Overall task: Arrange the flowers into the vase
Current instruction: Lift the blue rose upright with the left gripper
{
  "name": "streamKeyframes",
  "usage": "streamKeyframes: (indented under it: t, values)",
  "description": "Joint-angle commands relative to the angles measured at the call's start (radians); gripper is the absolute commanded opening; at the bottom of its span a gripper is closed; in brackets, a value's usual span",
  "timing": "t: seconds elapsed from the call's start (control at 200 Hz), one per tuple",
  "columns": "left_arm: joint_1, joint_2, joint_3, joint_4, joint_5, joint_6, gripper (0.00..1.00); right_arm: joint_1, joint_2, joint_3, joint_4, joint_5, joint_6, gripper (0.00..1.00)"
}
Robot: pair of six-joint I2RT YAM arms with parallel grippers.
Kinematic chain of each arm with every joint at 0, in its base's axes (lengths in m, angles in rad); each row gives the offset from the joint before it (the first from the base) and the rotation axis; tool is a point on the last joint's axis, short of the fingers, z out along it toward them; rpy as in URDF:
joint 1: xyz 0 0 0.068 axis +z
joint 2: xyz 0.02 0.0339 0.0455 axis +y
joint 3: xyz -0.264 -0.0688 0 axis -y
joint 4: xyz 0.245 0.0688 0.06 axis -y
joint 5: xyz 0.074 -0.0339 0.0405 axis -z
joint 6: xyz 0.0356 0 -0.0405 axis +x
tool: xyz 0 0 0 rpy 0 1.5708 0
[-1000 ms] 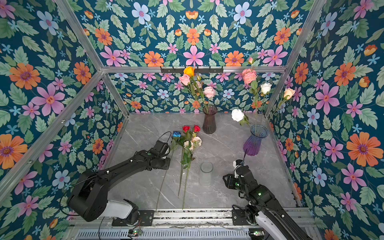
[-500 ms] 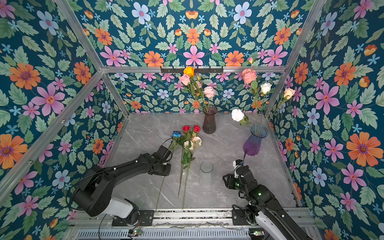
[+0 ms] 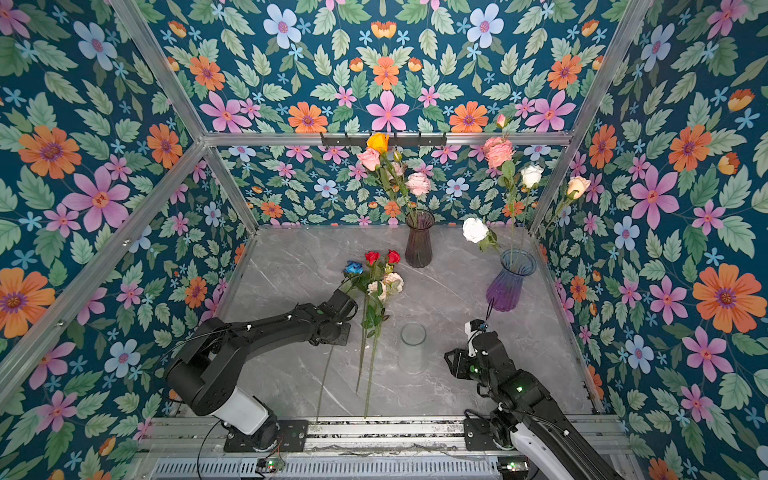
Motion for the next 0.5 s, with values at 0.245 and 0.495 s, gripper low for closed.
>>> streamKeyframes:
  t: [0.245,0.495]
  values:
    - [0.005,-0.118,0.019,-0.044,0.081,-0.004,0.0,0.0,0.004,0.0,0.026,0.002,-0.011,0.44]
    - [0.005,-0.318,0.124,-0.072,0.095,-0.007,0.0,0.0,0.004,0.002,0.024,0.005,-0.009,0.43]
